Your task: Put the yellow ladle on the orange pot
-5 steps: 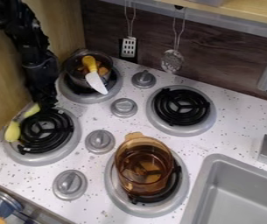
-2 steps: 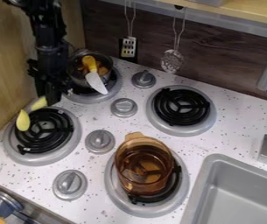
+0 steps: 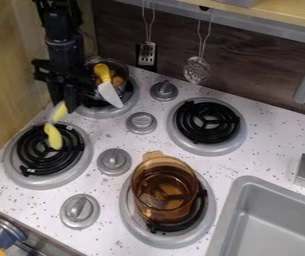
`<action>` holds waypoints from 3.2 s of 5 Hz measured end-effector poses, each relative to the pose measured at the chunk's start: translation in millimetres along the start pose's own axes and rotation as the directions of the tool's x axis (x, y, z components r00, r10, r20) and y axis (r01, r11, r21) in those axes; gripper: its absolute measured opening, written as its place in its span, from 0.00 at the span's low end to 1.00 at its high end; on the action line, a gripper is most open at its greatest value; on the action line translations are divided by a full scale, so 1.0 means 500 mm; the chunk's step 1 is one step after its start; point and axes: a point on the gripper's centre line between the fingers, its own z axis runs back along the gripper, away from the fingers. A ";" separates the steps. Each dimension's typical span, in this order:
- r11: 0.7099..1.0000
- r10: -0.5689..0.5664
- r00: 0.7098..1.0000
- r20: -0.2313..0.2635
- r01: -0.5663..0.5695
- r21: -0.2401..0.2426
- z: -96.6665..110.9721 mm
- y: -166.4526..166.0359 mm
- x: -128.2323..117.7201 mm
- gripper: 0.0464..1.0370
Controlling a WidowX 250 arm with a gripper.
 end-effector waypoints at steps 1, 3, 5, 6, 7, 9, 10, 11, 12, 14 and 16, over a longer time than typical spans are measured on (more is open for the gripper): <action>0.997 0.073 0.995 0.068 -0.072 -0.010 0.004 -0.043 -0.009 0.20; 0.971 0.234 0.971 0.055 -0.231 -0.055 0.029 -0.103 -0.017 0.20; 0.942 0.329 0.939 0.094 -0.321 -0.093 0.022 -0.162 -0.007 0.20; 0.930 0.367 0.911 0.189 -0.366 -0.042 0.024 -0.190 -0.008 0.20; 0.919 0.367 0.877 0.310 -0.394 0.028 0.029 -0.210 -0.016 0.20; 0.910 0.325 0.847 0.420 -0.402 0.106 0.051 -0.236 -0.017 0.20; 0.903 0.374 0.841 0.391 -0.427 0.056 0.044 -0.250 -0.024 0.20; 0.892 0.421 0.833 0.359 -0.453 0.006 0.026 -0.262 -0.040 0.20; 0.882 0.441 0.830 0.343 -0.472 0.009 0.021 -0.276 -0.043 0.20; 0.850 0.472 0.794 0.383 -0.525 0.039 0.038 -0.326 -0.025 0.54; 0.859 0.413 0.795 0.444 -0.502 0.101 0.035 -0.275 -0.034 0.97</action>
